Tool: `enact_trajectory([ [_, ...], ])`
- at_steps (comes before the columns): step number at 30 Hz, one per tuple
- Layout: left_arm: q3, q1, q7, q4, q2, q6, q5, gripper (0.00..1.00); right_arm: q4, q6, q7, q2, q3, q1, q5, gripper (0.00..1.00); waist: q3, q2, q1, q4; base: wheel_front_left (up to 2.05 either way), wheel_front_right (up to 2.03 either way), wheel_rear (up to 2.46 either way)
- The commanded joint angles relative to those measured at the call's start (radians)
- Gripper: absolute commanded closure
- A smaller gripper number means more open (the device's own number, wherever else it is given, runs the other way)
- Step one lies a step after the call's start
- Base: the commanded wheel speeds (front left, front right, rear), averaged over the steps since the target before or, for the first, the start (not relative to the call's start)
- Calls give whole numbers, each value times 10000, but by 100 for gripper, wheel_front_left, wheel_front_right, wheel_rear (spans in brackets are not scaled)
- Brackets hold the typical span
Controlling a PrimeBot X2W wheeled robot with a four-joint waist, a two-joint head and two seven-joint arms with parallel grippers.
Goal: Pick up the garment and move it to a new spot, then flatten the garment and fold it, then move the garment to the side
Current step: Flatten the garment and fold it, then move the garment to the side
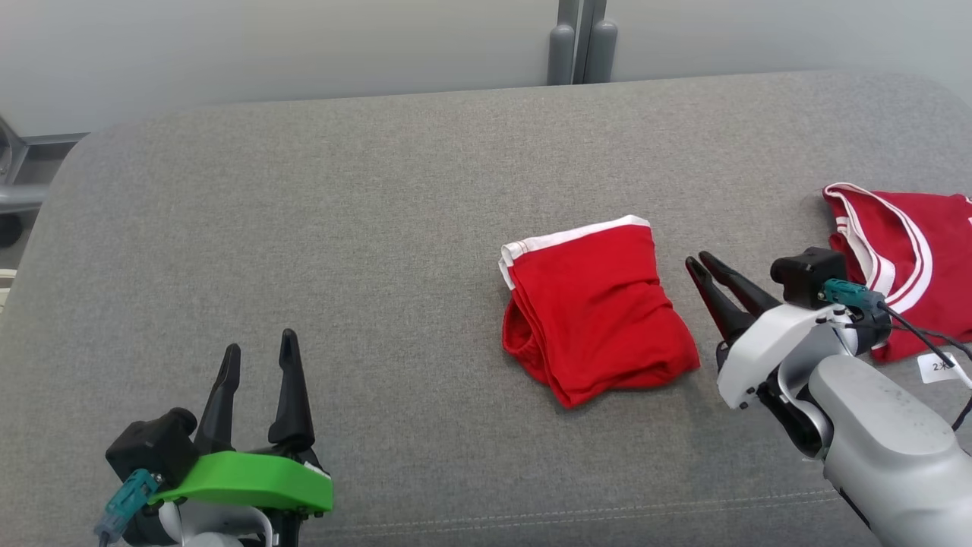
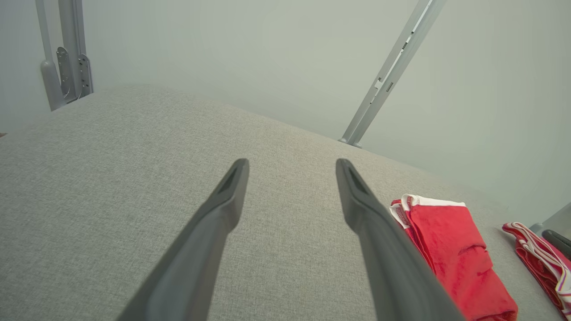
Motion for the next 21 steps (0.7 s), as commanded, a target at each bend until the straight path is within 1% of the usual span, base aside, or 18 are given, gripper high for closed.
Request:
enact_trajectory([
  [1,16,71,7,-36,80,44,13,0,64,-9,44,-53,-75,138,-36,0,41,0,0,38,0,0,0],
  [4,13,13,8,-59,86,54,24,0,166,-9,322,-101,-296,113,18,0,129,0,0,108,0,0,0],
  [7,11,-103,-3,-76,73,39,24,0,229,-9,914,-154,-559,56,510,0,273,0,0,216,0,0,0],
  [10,8,-189,-19,-62,58,12,29,0,210,-9,1553,-224,-556,-113,1012,0,415,0,0,305,0,0,0],
  [11,-12,-270,-27,-51,36,-29,41,0,225,-9,2012,-256,-582,-251,1442,0,545,0,0,391,0,0,0],
  [16,-62,-499,-31,-1,-22,-72,103,0,354,-7,3201,-383,-393,-694,2456,0,903,0,0,684,0,0,0],
  [21,-87,-674,-66,91,-85,-146,127,0,298,-7,4507,-764,80,-1109,3388,0,1192,0,0,1058,0,0,0],
])
